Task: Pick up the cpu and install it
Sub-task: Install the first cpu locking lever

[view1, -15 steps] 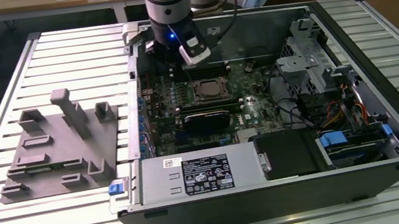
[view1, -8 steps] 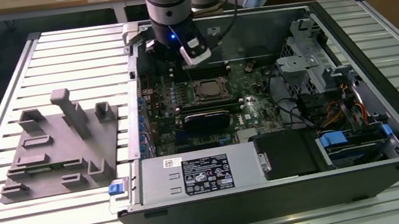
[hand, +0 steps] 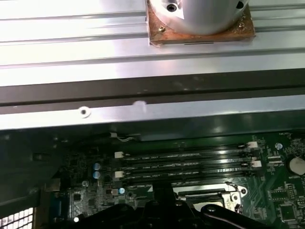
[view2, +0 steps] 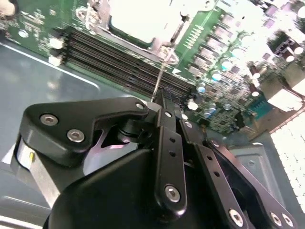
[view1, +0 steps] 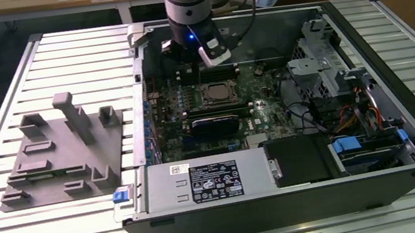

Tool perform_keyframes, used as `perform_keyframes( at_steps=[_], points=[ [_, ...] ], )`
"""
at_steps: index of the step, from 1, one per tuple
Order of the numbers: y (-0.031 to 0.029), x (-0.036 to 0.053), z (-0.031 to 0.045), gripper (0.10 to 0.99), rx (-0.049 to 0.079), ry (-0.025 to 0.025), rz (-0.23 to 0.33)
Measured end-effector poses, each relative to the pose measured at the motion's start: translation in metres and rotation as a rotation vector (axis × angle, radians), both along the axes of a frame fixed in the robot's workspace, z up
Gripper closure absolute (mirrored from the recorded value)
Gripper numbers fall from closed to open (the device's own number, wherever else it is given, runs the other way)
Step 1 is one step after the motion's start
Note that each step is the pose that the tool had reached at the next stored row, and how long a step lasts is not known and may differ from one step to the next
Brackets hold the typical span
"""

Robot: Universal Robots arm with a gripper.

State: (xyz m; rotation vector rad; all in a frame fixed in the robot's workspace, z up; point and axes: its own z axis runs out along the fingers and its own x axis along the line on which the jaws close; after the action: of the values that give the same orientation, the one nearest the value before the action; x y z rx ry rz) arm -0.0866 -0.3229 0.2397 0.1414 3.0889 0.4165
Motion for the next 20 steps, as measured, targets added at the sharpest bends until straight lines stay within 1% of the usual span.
perform_keyframes(
  at_steps=[8, 12, 15, 18, 20],
  points=[
    [0.0000, 0.0198, -0.0001, 0.980, 0.000, 0.0023, -0.001],
    [0.0000, 0.0278, -0.0001, 0.980, -0.003, 0.0029, -0.005],
    [0.0000, 0.0306, -0.0001, 0.980, -0.012, 0.0029, -0.011],
    [0.0000, 0.0306, -0.0001, 0.980, -0.013, 0.0029, -0.011],
    [0.0000, 0.0306, -0.0002, 0.980, -0.014, 0.0013, -0.012]
  ],
)
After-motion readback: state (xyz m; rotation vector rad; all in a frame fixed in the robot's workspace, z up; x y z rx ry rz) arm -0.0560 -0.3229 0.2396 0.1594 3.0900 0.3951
